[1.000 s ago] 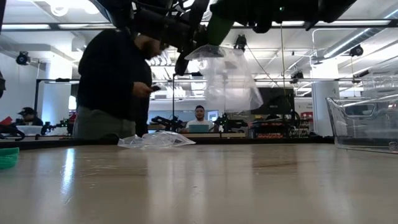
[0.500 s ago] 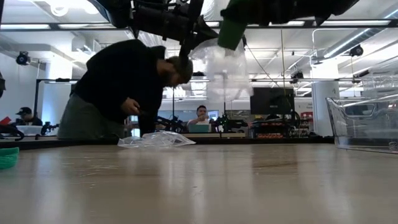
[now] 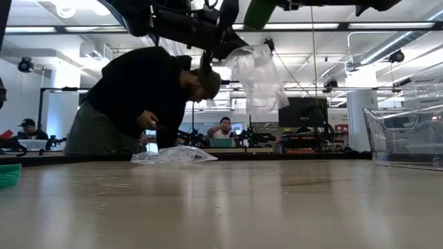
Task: Roll bandage
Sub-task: Put the rolled green bandage into the transparent zip bag
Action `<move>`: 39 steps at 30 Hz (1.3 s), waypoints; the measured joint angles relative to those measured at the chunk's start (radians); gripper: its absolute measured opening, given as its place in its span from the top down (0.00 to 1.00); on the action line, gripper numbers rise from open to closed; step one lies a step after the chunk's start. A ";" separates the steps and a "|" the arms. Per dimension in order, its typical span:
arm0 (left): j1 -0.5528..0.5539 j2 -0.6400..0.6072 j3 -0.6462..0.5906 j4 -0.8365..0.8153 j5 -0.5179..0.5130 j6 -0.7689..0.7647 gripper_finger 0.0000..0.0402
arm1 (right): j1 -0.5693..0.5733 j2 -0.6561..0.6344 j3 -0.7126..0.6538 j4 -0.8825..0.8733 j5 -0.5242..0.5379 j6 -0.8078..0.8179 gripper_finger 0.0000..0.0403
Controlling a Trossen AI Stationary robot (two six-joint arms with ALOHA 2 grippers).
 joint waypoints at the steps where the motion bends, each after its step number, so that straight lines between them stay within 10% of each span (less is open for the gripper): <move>1: -0.001 0.011 0.000 0.008 -0.007 0.004 1.00 | 0.000 0.012 0.000 0.027 0.013 -0.001 0.89; 39: -0.072 -0.080 -0.013 -0.197 -0.028 0.442 1.00 | 0.023 0.069 0.137 -0.070 -0.005 -0.052 0.89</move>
